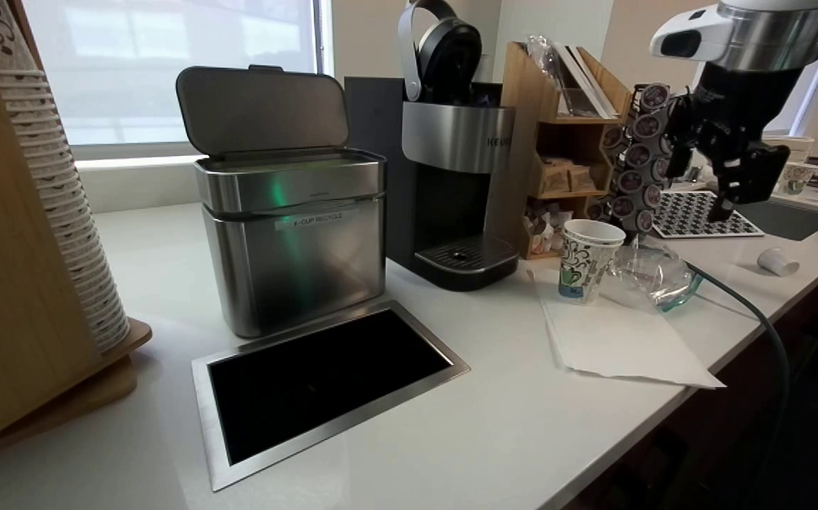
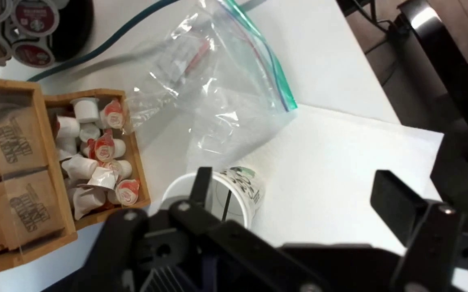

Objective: Put the black straw from the napkin in the stacked coffee cups on the napkin.

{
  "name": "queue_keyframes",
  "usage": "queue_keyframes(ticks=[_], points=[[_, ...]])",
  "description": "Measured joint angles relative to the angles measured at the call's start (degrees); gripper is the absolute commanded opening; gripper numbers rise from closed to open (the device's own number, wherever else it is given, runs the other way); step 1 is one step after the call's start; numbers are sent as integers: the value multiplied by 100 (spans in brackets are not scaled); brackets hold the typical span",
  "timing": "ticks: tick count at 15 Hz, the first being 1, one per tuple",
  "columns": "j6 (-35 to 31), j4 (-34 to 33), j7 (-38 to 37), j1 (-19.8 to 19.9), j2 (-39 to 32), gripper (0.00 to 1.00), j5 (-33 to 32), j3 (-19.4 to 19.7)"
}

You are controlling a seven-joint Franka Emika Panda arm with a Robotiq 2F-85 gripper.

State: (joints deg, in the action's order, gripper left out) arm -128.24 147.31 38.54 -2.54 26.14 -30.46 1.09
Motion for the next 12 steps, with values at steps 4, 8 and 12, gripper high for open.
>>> queue_keyframes(ticks=[4, 8, 12], points=[[62, 135, -610, 3, 312, 100, 585, 103], [9, 171, -1293, 13, 431, 100, 1013, 251], [-449, 201, -1881, 111, 452, 100, 1173, 339]])
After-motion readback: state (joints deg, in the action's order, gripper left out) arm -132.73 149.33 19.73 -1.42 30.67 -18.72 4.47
